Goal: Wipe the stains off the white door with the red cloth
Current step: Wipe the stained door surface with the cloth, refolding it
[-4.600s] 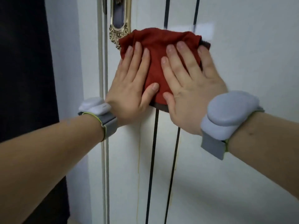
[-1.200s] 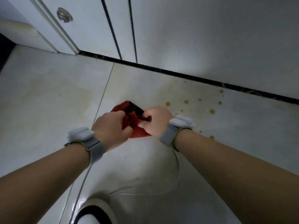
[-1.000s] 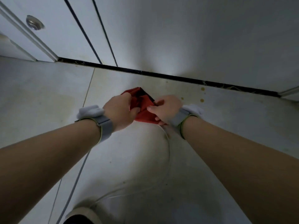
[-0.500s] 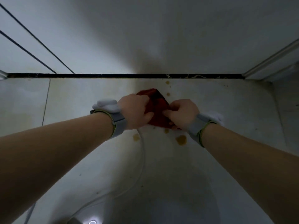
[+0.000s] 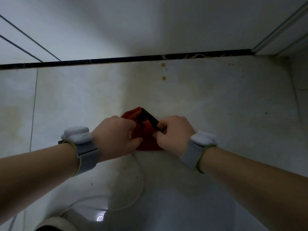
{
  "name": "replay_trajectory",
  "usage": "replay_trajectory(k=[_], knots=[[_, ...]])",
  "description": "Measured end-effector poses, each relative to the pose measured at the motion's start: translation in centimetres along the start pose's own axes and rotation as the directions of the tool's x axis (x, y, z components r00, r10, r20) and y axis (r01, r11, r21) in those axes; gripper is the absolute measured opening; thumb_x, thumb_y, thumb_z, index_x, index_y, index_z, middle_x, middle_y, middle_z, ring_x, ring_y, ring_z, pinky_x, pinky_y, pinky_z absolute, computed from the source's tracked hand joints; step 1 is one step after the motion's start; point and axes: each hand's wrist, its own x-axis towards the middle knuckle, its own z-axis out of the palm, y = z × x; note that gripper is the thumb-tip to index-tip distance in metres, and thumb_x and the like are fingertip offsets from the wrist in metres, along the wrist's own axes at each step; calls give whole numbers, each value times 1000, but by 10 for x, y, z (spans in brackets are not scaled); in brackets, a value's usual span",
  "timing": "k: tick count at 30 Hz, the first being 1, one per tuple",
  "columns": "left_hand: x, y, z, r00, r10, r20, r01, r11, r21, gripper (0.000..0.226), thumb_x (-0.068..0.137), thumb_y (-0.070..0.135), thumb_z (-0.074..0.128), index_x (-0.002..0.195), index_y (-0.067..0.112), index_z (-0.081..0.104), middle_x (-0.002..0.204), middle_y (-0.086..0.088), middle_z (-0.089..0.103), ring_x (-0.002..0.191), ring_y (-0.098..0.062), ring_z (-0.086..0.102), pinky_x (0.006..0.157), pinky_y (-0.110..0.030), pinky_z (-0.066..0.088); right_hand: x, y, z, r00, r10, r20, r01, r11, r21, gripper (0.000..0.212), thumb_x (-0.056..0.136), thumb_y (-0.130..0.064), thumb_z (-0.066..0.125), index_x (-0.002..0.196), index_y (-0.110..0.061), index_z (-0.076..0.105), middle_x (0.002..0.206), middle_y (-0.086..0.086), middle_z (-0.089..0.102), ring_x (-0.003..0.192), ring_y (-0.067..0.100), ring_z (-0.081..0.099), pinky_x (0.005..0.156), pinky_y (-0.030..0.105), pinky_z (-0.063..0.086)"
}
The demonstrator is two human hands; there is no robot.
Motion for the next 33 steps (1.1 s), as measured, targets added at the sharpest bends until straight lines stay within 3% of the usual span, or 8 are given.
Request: replay_trajectory(k=[4, 6, 10, 16, 20, 23, 28, 33], knots=[[62, 23, -25, 985, 58, -165, -63, 998, -23, 28, 97, 38, 65, 101, 10, 61, 100, -15, 71, 95, -38, 67, 71, -32, 39, 37, 19, -46, 972, 54, -227, -42, 997, 60, 23, 91, -33, 71, 104, -16, 78, 97, 8, 75, 93, 28, 70, 72, 27, 48], [101, 39, -40, 978, 58, -199, -55, 998, 19, 34, 101, 36, 60, 118, 7, 58, 116, -19, 68, 106, -39, 64, 76, -33, 39, 58, 32, -69, 952, 121, -280, -42, 961, 272, 20, 92, -29, 72, 100, -12, 76, 88, 12, 76, 84, 32, 73, 78, 44, 60], [148, 67, -56, 958, 106, -265, -91, 993, 68, 40, 103, 29, 59, 132, 3, 52, 135, -23, 60, 121, -42, 57, 91, -42, 44, 68, 51, -92, 927, 278, -254, -93, 822, 562, 35, 96, -23, 69, 126, -4, 65, 70, 6, 68, 58, 18, 69, 58, 37, 64], [123, 101, -34, 957, 252, -143, -231, 962, 148, 25, 102, 37, 58, 105, 14, 50, 106, -14, 62, 87, -31, 55, 72, -35, 38, 27, 92, -91, 923, 303, -237, -146, 846, 513, 8, 91, -20, 73, 86, -14, 71, 67, 10, 72, 61, 23, 75, 60, 43, 65], [103, 125, -16, 934, 349, -77, -338, 933, 125, 27, 101, 41, 58, 94, 20, 42, 89, 2, 47, 77, -21, 44, 67, -31, 29, -12, 122, -86, 933, 299, -200, -177, 865, 470, 16, 90, -20, 73, 75, -22, 69, 69, 11, 75, 60, 24, 75, 58, 42, 65], [115, 146, -17, 922, 384, -38, -379, 920, 103, 27, 104, 41, 52, 94, 19, 41, 90, 2, 44, 79, -21, 43, 68, -32, 28, -17, 138, -93, 912, 354, -209, -192, 816, 545, 11, 93, -20, 72, 92, -10, 74, 72, 14, 75, 63, 26, 75, 60, 42, 65], [167, 196, -39, 913, 400, -83, -390, 913, 118, 25, 107, 35, 49, 103, 11, 50, 106, -11, 55, 90, -27, 49, 74, -33, 33, -9, 161, -126, 824, 519, -225, -168, 604, 779, 43, 96, -18, 69, 133, 3, 59, 70, 9, 65, 55, 17, 65, 58, 36, 63], [187, 237, -29, 878, 458, -140, -426, 880, 210, 36, 107, 32, 51, 133, 9, 58, 134, -14, 56, 121, -33, 52, 86, -33, 37, -16, 181, -144, 789, 600, -133, -170, 421, 891, 37, 98, -13, 66, 130, 1, 54, 77, 11, 59, 59, 19, 61, 61, 38, 60]])
